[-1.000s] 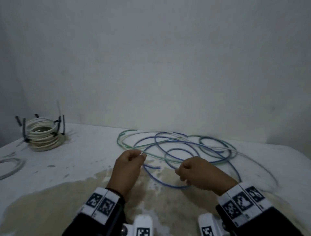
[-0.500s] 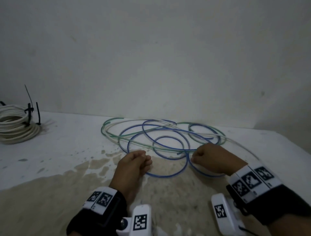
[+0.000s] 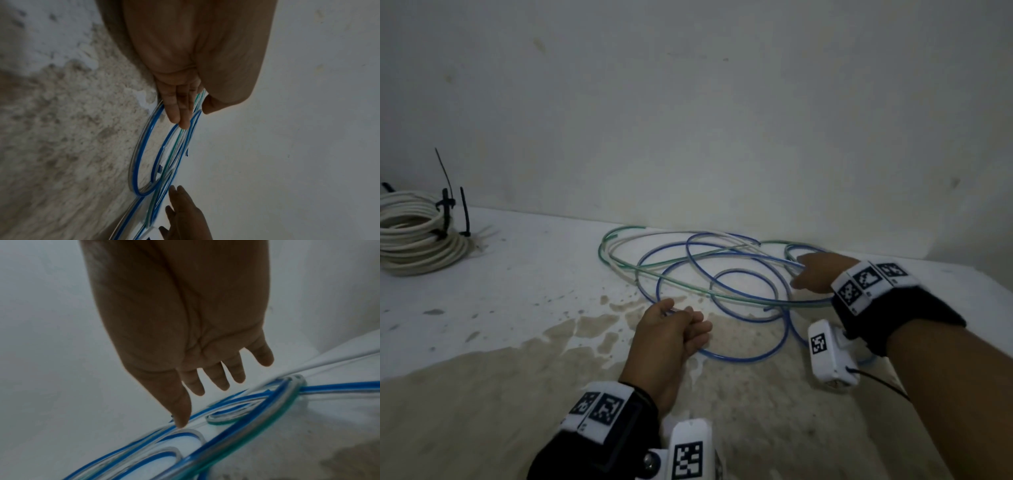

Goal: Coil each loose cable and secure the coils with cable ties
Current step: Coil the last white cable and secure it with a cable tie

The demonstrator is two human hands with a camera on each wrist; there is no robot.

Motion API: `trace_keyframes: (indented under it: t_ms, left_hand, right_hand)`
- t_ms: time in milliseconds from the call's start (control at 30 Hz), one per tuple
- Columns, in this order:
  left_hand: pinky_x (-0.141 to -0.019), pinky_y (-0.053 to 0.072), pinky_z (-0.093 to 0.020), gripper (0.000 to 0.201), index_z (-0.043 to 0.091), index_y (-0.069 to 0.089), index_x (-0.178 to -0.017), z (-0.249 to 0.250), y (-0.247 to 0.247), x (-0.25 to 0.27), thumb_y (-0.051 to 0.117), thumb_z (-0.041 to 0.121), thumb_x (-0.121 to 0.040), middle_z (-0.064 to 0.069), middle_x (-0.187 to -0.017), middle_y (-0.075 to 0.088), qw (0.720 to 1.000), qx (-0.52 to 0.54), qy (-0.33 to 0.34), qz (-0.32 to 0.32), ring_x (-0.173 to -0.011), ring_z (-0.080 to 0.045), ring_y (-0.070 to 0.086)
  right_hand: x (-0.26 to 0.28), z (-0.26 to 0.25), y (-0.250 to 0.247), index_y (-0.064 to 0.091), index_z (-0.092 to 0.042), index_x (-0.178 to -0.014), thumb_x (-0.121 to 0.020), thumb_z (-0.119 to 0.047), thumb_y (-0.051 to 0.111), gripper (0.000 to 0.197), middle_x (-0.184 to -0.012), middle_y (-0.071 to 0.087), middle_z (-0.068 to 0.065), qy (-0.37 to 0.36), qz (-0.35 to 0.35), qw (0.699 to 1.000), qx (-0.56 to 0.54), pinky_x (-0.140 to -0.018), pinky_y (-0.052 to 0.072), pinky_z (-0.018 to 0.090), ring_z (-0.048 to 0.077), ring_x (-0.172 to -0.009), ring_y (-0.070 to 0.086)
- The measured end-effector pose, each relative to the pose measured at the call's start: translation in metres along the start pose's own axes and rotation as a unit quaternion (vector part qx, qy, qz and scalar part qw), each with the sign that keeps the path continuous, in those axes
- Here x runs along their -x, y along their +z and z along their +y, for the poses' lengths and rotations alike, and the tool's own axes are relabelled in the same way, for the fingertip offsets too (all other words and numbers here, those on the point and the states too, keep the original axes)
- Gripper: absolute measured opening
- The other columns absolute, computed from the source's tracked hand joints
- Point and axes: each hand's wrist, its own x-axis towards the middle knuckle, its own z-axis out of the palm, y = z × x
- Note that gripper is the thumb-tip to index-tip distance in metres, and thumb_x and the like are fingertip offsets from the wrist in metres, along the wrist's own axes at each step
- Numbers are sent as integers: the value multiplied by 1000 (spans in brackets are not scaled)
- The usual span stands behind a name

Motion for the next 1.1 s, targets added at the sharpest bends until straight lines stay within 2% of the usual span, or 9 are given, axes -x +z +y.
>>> trace_keyframes:
  t_ms: [100, 233, 367, 467, 600, 733, 900, 1033, 1100]
  left_hand:
    - [-70, 55, -32, 40, 9, 41, -133, 0, 0, -1, 47, -2, -95, -20, -99, 63, 1000, 6, 1, 3, -79, -26, 66]
    - [-69, 57, -30, 37, 9, 42, -130, 0, 0, 0, 46, -2, -95, -18, -94, 64, 1000, 1, 2, 2, -77, -25, 66]
    - [-69, 56, -30, 37, 9, 42, -131, 0, 0, 0, 47, -1, -95, -18, -94, 64, 1000, -5, 5, 0, -77, -25, 66]
    - [-67, 56, -29, 36, 8, 43, -130, 0, 0, 0, 47, -1, -95, -18, -95, 64, 1000, -10, 9, -3, -77, -25, 66]
    - [-61, 58, -25, 35, 9, 43, -129, 0, -1, 0, 47, 0, -96, -17, -94, 64, 1000, -12, 8, -6, -77, -24, 65]
    - [-63, 57, -26, 31, 9, 45, -125, 0, 0, 0, 46, -1, -96, -17, -92, 64, 1000, -12, 11, -3, -76, -24, 64]
    - [-63, 59, -26, 28, 8, 47, -121, 0, 1, 0, 46, -2, -95, -19, -94, 63, 1000, -15, 13, 0, -78, -26, 64]
    - [-61, 58, -23, 24, 8, 49, -116, 1, 2, 0, 46, -2, -95, -20, -97, 63, 1000, -20, 12, 2, -80, -26, 64]
    - [-60, 58, -23, 22, 9, 51, -114, 1, 2, 1, 46, -1, -95, -19, -97, 64, 1000, -27, 12, 1, -79, -25, 65]
  right_hand:
    - [-3, 5, 6, 50, -7, -132, -93, -41, 53, 52, -137, 51, 11, 12, -40, 999, 27, -96, 41, 27, 24, -124, 50]
    - [-12, 9, 16, 63, -4, -105, -94, -35, 50, 35, -115, 62, 13, 0, -16, 999, 48, -66, 40, 22, 22, -90, 56]
    - [-10, 10, 18, 56, -4, -77, -99, -28, 39, 37, -105, 63, 13, 1, -20, 999, 46, -73, 38, 24, 21, -85, 52]
    - [-13, 17, 14, 64, -2, -110, -97, -22, 44, 31, -119, 62, 12, 5, 29, 999, 34, -89, 45, 28, 24, -107, 58]
    - [-20, 25, 11, 45, -5, -135, -101, -18, 34, 38, -142, 44, 13, 26, 44, 999, 14, -104, 35, 28, 24, -129, 44]
    - [-32, 30, 15, 57, -3, -120, -100, -16, 38, 31, -129, 56, 13, 8, 39, 998, 48, -95, 41, 28, 24, -117, 54]
    - [-30, 36, 19, 60, -10, -124, -97, -16, 46, 31, -130, 57, 8, -7, 29, 994, 100, -95, 42, 26, 21, -117, 55]
    - [-42, 49, 28, 70, -24, -100, -84, -28, 66, 17, -122, 63, -2, -19, 28, 991, 127, -91, 46, 26, 17, -108, 60]
    - [-36, 46, 23, 71, -18, -94, -84, -26, 65, 14, -115, 66, 3, -15, 24, 992, 120, -83, 45, 23, 18, -104, 62]
